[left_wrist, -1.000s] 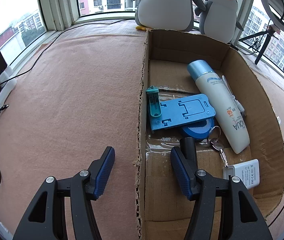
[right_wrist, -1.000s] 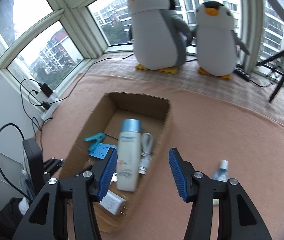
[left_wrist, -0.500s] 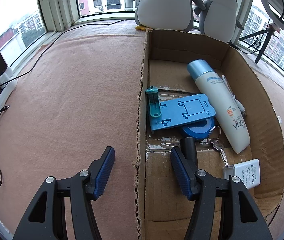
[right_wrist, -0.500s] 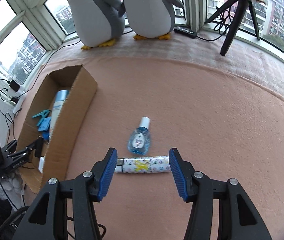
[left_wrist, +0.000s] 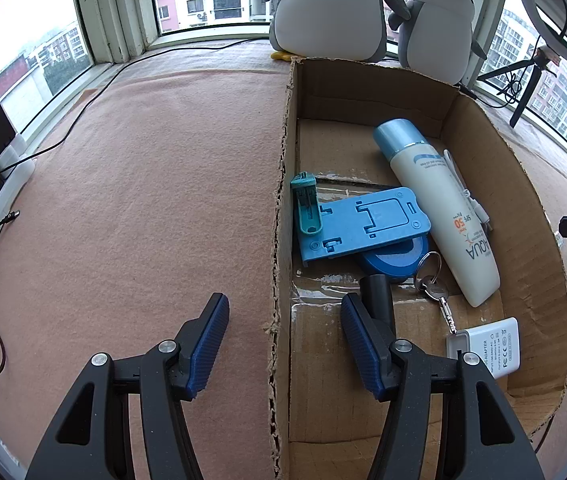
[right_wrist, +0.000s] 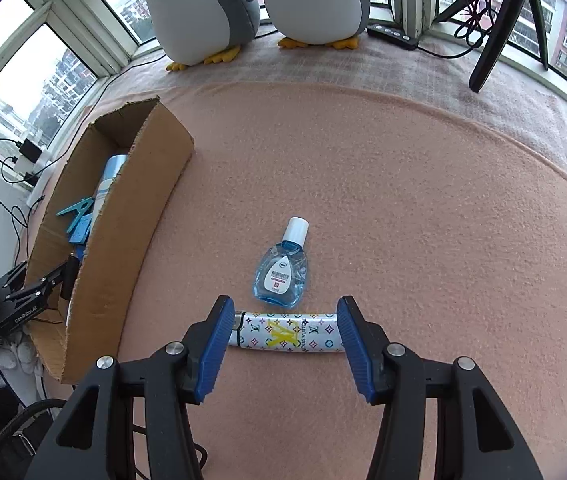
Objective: Organize rigid objects
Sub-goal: 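Move the right tool to the patterned white lighter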
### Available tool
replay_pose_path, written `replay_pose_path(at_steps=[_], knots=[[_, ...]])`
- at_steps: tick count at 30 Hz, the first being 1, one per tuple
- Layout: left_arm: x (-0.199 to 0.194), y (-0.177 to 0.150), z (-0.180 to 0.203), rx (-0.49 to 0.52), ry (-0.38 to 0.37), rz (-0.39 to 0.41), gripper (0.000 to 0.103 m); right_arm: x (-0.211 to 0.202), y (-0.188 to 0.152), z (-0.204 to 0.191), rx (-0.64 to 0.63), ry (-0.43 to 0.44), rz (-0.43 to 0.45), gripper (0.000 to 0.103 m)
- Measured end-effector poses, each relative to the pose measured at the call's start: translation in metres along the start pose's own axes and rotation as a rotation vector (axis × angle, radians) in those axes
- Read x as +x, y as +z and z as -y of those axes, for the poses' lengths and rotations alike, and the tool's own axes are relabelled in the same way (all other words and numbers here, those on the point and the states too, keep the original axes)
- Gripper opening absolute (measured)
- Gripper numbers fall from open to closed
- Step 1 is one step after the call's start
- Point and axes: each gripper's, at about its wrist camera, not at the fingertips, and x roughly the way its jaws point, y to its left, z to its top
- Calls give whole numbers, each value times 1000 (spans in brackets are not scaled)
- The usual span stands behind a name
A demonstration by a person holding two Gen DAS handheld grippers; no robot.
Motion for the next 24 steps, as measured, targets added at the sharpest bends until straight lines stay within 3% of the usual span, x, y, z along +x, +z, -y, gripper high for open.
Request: replay_pose_path(at_steps=[16, 23, 24], knots=[[-1, -1, -1, -4, -2, 0, 62, 11, -4, 16, 38, 70, -71, 50], [-1, -1, -2, -7, -3, 0, 63, 9, -25, -9, -31, 125, -134, 50], [-1, -1, -2, -7, -3, 1, 63, 9, -28, -15, -59, 102, -137, 50]])
